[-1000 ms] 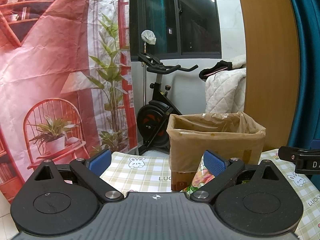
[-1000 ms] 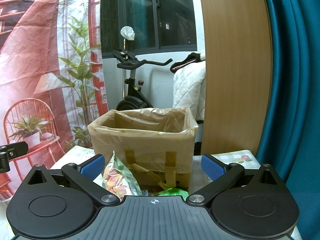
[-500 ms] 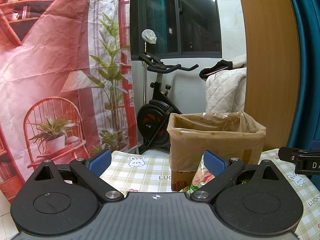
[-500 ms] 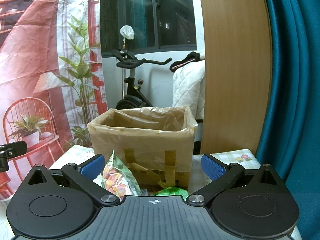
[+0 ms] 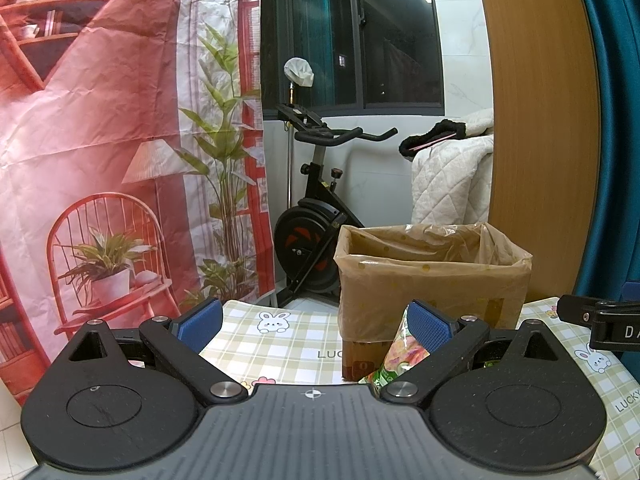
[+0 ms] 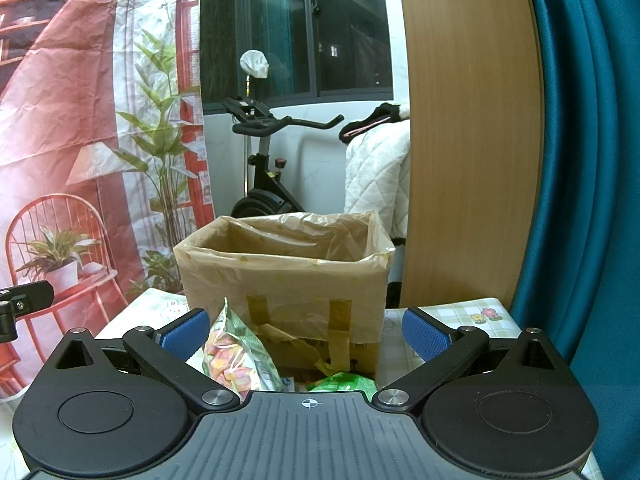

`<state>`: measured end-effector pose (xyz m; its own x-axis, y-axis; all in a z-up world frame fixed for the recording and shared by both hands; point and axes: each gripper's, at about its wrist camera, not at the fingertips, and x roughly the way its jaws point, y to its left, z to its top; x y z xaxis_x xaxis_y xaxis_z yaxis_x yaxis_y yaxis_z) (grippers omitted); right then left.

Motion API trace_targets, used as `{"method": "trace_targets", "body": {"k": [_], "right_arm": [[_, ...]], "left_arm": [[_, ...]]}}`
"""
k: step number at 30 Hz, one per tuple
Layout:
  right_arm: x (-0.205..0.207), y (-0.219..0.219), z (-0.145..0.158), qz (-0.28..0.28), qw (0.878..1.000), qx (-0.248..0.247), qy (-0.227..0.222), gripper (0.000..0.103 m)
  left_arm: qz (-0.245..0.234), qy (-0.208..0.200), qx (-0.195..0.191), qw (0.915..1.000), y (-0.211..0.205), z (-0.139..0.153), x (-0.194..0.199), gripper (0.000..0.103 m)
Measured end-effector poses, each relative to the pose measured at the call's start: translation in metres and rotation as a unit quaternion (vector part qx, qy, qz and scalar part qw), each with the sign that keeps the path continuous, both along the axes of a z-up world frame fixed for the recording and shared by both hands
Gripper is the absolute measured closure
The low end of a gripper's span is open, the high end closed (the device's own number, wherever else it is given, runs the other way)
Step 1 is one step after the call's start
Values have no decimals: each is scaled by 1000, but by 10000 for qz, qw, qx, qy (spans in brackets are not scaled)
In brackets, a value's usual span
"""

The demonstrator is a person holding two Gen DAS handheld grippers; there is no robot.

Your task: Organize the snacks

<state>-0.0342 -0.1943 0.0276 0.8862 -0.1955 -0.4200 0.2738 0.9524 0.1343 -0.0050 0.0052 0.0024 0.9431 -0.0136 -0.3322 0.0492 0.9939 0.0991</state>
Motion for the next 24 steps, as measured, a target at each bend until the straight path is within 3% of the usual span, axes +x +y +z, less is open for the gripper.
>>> {"method": "trace_targets", "body": {"k": [16,24], "right_arm": [[0,0,-1,21,10000,23,24,0],[-4,2,-22,39,9998,-82,-197,0]], "left_arm": [[158,-83,-146,9997,4,-8,2,1],[207,-80,-18,9998,5,-37,16,1]]}}
